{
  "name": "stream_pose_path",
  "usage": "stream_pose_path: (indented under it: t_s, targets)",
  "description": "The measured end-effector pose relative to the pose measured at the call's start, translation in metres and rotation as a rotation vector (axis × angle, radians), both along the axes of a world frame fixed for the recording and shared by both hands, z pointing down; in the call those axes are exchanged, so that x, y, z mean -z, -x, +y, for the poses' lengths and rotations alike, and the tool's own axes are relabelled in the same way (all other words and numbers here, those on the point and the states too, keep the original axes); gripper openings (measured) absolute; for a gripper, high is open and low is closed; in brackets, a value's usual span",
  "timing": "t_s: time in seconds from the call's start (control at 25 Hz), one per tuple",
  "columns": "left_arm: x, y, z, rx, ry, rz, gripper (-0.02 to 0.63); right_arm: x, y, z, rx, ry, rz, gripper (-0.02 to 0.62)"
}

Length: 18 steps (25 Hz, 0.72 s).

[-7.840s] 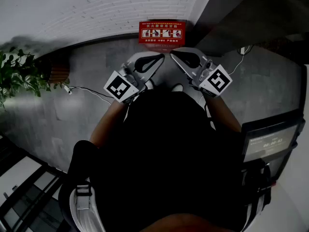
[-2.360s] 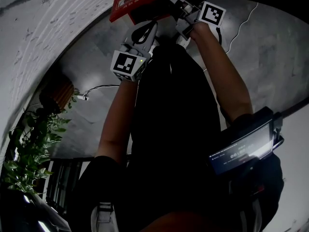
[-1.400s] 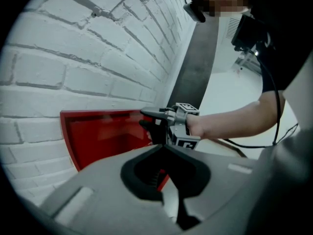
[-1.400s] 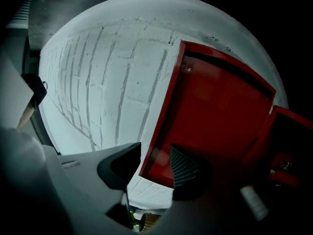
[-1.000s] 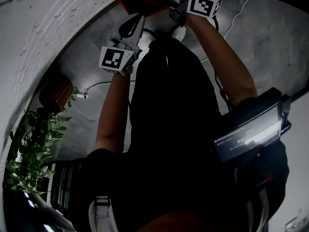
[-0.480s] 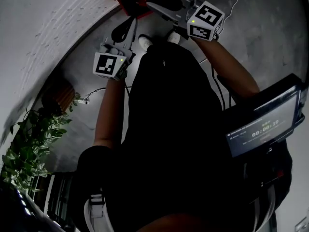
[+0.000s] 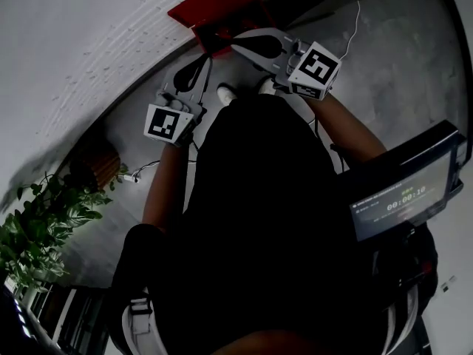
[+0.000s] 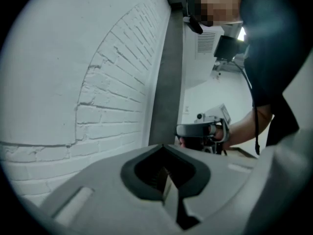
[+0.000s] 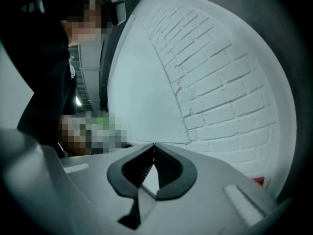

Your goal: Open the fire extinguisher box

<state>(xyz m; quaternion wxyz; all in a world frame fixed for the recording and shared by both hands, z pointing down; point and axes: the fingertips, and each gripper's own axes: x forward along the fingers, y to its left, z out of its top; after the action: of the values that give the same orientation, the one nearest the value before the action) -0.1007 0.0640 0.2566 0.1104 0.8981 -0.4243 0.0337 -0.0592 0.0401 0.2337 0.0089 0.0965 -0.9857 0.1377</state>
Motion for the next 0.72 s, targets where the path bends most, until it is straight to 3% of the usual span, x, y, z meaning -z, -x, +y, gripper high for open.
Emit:
stream_pose_path:
  t_s: [0.2, 0.36, 0.72]
  targets:
    - [0.012, 0.006, 0.002, -0.005, -0.055, -0.011, 0.003, 0.022, 0.019, 0.021, 0.067, -0.088, -0.018, 0.011]
    - [0.022, 0.004, 0.006, -0.017, -0.081, -0.003, 0.003, 0.033, 0.017, 0.019, 0.033, -0.107, -0.042, 0.011]
    - [0.055, 0.004, 0.006, -0.02, -0.129, 0.038, 0.003, 0.043, 0.011, 0.015, 0.005, -0.144, 0.008, 0.011]
